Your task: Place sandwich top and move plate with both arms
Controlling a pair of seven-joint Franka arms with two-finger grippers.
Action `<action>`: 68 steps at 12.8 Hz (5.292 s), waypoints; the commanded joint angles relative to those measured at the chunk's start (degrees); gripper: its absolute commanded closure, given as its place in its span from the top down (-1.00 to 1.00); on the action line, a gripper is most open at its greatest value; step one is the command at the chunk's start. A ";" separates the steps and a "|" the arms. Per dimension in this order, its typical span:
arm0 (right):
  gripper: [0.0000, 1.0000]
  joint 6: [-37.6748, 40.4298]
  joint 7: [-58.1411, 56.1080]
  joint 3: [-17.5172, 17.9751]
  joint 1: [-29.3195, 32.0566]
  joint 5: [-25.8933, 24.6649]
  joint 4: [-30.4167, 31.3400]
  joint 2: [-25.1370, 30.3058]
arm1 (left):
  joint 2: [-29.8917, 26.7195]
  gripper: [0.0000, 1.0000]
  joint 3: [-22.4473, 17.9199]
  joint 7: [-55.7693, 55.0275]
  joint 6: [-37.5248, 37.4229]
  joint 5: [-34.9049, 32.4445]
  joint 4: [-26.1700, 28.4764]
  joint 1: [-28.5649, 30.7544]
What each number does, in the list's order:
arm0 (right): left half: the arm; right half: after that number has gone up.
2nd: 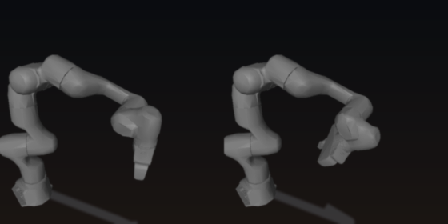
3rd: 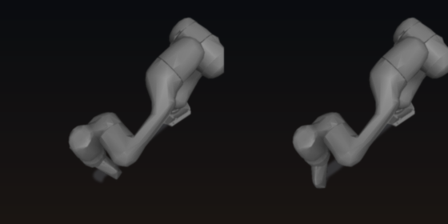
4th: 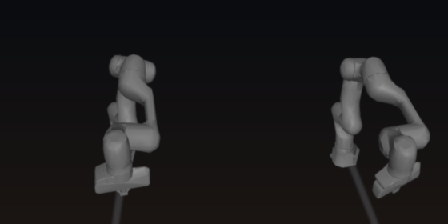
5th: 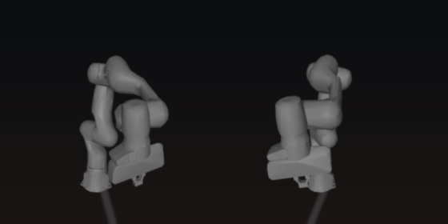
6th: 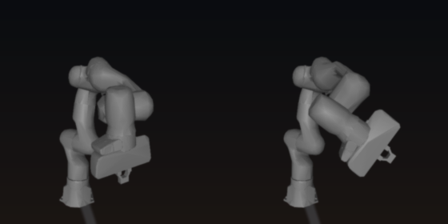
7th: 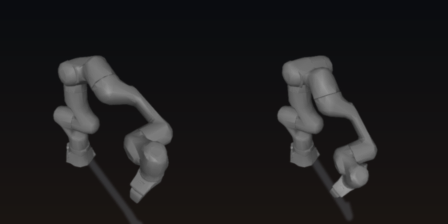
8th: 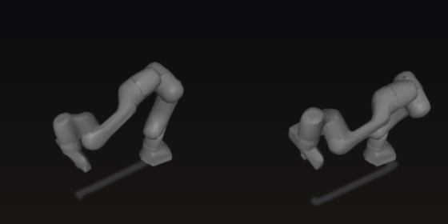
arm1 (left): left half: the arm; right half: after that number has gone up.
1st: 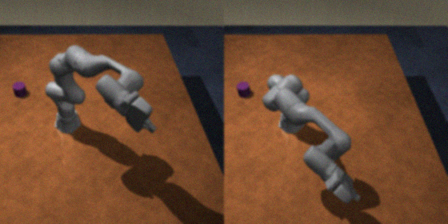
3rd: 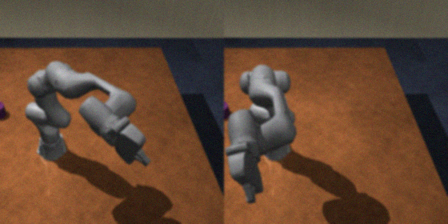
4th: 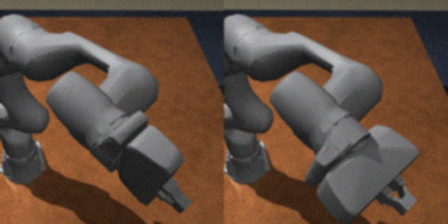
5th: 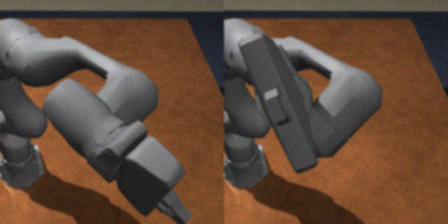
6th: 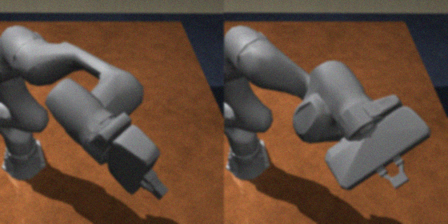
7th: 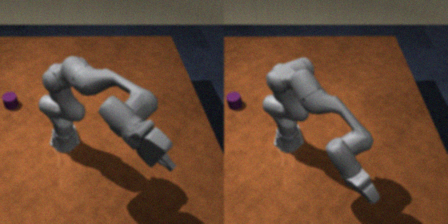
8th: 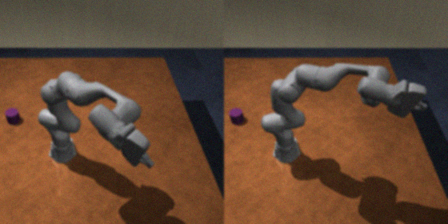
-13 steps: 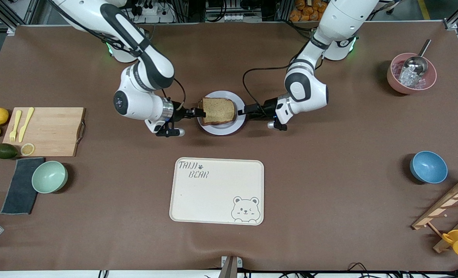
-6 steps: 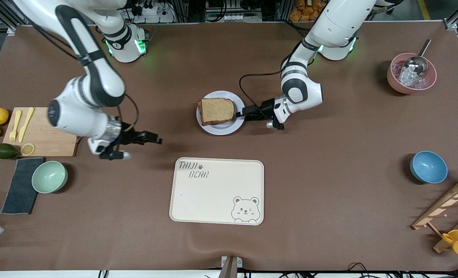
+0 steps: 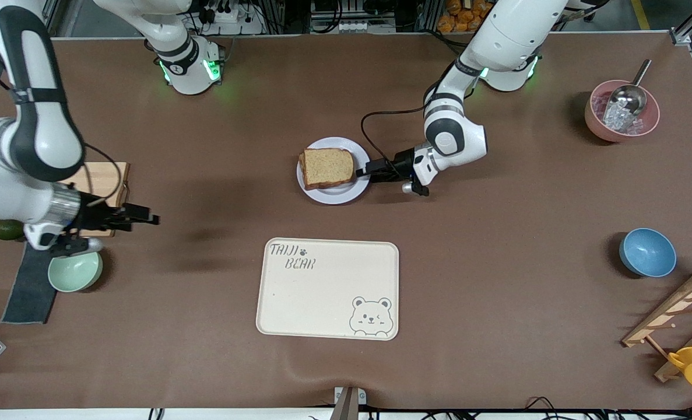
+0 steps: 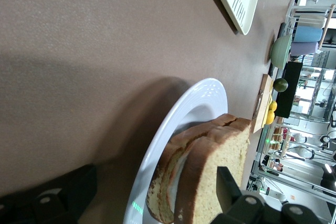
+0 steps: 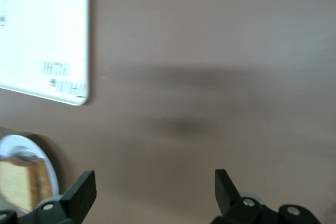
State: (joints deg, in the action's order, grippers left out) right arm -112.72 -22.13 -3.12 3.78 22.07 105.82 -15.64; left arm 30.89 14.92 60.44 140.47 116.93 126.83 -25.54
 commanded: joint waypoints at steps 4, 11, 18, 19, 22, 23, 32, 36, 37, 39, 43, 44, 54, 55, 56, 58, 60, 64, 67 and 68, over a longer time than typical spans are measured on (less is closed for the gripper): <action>1.00 23.12 2.85 -6.28 -1.22 -8.43 -17.80 0.34 | -0.30 1.00 1.69 1.61 0.86 4.10 -0.18 -0.66; 1.00 37.93 13.31 -5.49 -5.70 -20.57 -29.09 8.68 | 0.05 -1.00 3.45 3.63 5.69 5.77 0.26 -1.09; 1.00 28.26 17.37 3.74 0.18 -21.71 -20.56 15.20 | -1.44 -1.00 3.54 3.54 5.69 6.99 0.26 0.05; 1.00 28.17 17.47 3.65 0.18 -21.72 -20.65 15.11 | -1.88 -1.00 3.54 3.54 5.69 7.70 0.17 0.40; 1.00 27.82 17.64 3.56 0.18 -21.72 -20.21 15.20 | -2.50 -1.00 3.54 3.63 5.69 7.97 -0.79 1.98; 1.00 27.91 17.64 3.56 0.18 -21.72 -20.04 15.20 | -2.94 -1.00 3.45 3.63 5.69 8.05 -1.32 2.24; 1.00 27.47 18.08 3.04 -0.78 -21.72 -18.63 15.29 | 4.25 -1.00 2.40 3.63 18.59 7.09 -19.75 3.74; 1.00 27.47 18.17 2.16 -1.49 -21.72 -18.63 15.20 | 11.28 -1.00 2.31 3.28 21.16 7.18 -30.30 3.56; 1.00 27.38 18.17 2.24 -1.49 -21.72 -18.63 15.20 | 12.51 -1.00 2.31 2.84 21.25 7.18 -32.33 3.48; 1.00 27.21 18.17 2.24 -1.40 -21.72 -18.63 15.11 | 15.06 -1.00 2.31 2.31 21.25 7.09 -34.97 3.13; 1.00 27.29 18.17 2.24 -1.23 -21.72 -18.63 15.11 | 19.55 -1.00 1.96 2.40 22.83 6.74 -40.69 1.98; 1.00 26.86 18.17 2.24 -0.97 -21.72 -18.63 15.03 | 19.73 -1.00 1.35 2.31 22.92 6.30 -40.78 1.72; 1.00 27.03 18.17 2.07 -0.17 -21.63 -18.63 14.76 | 20.26 1.00 -2.35 2.48 23.70 5.07 -41.84 -0.48; 1.00 26.94 18.17 2.07 -0.17 -21.63 -18.63 14.67 | 19.57 1.00 -3.04 2.49 25.89 3.85 -41.84 -0.57; 1.00 26.94 18.17 2.07 -0.17 -21.63 -18.63 14.67 | 18.86 1.00 -3.14 2.49 28.60 2.97 -41.58 -0.65; 1.00 26.85 18.17 2.07 -0.09 -21.63 -18.63 14.58 | 18.07 1.00 -3.05 2.84 34.14 2.43 -41.40 -1.18; 1.00 26.85 17.04 2.07 1.14 -21.37 -18.98 13.89 | 16.23 1.00 -2.53 2.84 37.23 2.43 -39.92 -1.18; 1.00 26.76 12.21 1.98 2.11 -21.72 -19.24 13.36 | 10.78 1.00 -0.59 2.75 45.58 2.43 -36.57 -0.92; 1.00 27.03 12.36 1.98 2.20 -21.63 -19.16 13.27 | 8.66 1.00 -1.37 3.10 47.44 2.26 -35.95 0.13; 1.00 26.94 12.46 1.89 2.20 -21.72 -19.16 13.35 | 8.57 1.00 -1.99 3.19 47.44 -0.01 -36.47 1.70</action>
State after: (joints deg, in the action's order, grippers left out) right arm -85.46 -9.29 -1.74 5.19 1.11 86.34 -2.60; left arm 41.30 13.52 62.94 187.96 119.53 88.77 -26.06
